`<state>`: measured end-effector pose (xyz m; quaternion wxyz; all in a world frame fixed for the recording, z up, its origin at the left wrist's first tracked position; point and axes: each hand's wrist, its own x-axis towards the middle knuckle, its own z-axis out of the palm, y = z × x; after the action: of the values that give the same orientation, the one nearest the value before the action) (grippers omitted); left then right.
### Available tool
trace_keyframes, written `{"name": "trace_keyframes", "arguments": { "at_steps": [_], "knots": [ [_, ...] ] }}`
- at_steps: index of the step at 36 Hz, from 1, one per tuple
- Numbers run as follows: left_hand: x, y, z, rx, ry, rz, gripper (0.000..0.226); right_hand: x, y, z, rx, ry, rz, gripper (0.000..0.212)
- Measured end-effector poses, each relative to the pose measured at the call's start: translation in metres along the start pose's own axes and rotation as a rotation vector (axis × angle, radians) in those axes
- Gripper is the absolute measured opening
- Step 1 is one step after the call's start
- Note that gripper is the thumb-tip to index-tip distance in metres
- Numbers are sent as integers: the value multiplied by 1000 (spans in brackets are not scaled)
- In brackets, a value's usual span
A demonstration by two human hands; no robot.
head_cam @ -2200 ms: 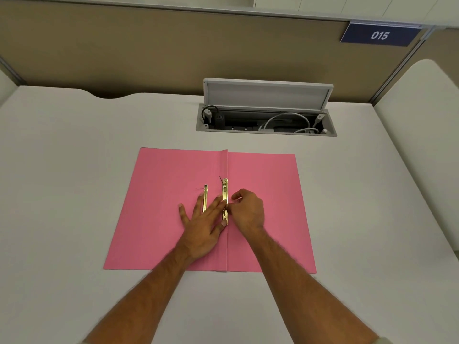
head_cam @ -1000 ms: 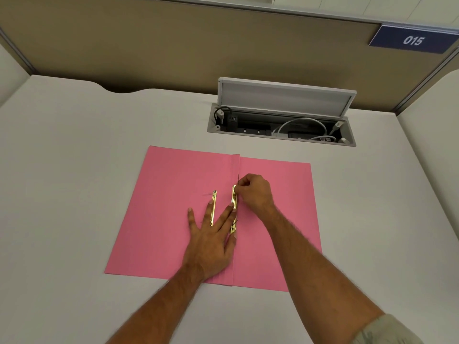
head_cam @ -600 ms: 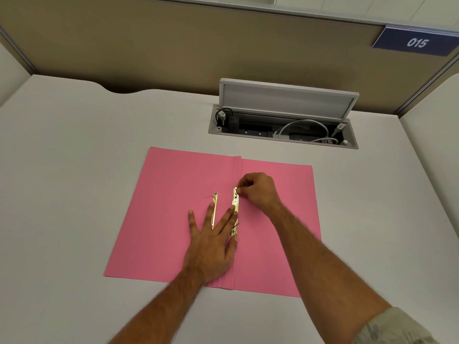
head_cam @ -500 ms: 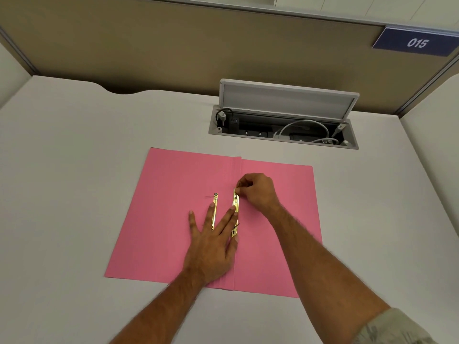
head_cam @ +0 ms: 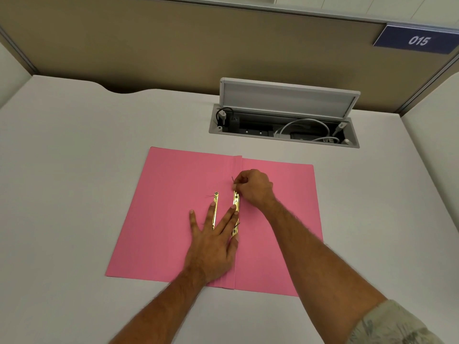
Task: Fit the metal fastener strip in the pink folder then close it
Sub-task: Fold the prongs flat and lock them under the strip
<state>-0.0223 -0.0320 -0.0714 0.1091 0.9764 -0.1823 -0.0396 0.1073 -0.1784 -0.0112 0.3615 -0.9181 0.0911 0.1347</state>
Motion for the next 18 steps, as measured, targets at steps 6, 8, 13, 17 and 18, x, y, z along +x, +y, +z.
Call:
{"name": "trace_keyframes", "arguments": {
  "at_steps": [6, 8, 13, 17, 18],
  "knots": [
    [0, -1, 0, -11, -6, -2, 57, -2, -6, -2, 73, 27, 87, 6],
    [0, -1, 0, -13, -5, -4, 57, -4, -7, -2, 92, 40, 111, 7],
    [1, -1, 0, -32, 5, -3, 58, -5, -9, -2, 152, 82, 175, 6],
    [1, -3, 2, -49, 7, 0, 61, -8, -8, -1, 178, 120, 204, 9],
    [1, -3, 2, -54, 8, -1, 61, -9, -8, 0, 177, 125, 208, 10]
  ]
}}
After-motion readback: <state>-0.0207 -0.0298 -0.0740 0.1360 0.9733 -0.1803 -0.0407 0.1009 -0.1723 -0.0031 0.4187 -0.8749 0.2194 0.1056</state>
